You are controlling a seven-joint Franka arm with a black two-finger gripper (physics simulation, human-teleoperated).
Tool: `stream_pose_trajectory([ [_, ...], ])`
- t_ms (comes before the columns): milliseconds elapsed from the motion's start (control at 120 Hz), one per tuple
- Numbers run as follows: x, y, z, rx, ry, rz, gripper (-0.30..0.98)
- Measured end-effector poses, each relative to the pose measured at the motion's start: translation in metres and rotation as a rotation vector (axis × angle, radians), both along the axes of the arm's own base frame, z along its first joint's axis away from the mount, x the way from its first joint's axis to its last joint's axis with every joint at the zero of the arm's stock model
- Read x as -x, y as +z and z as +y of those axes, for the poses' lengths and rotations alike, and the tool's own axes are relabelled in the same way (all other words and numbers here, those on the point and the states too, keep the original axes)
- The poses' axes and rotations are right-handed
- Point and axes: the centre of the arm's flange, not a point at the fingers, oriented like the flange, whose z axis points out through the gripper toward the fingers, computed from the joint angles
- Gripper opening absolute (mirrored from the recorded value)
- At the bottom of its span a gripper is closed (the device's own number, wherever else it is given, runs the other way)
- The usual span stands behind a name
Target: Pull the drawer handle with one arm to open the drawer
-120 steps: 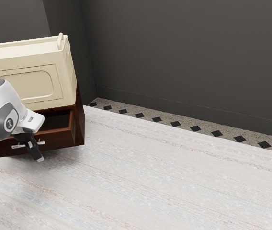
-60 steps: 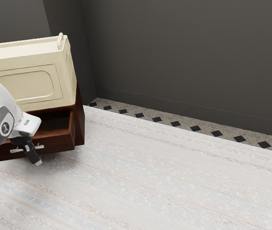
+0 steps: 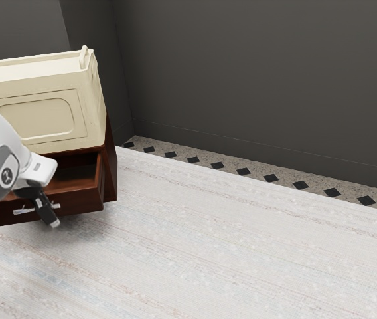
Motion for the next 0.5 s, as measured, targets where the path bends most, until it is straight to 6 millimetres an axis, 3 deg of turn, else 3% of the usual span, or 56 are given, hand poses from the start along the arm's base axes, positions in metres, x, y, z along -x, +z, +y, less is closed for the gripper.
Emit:
stream_pose_trajectory([
  [275,0.003,0.026,-0.003,-0.007,0.02,-0.022,0.69],
  [500,-0.032,0.101,-0.006,0.025,0.062,-0.051,0.69],
])
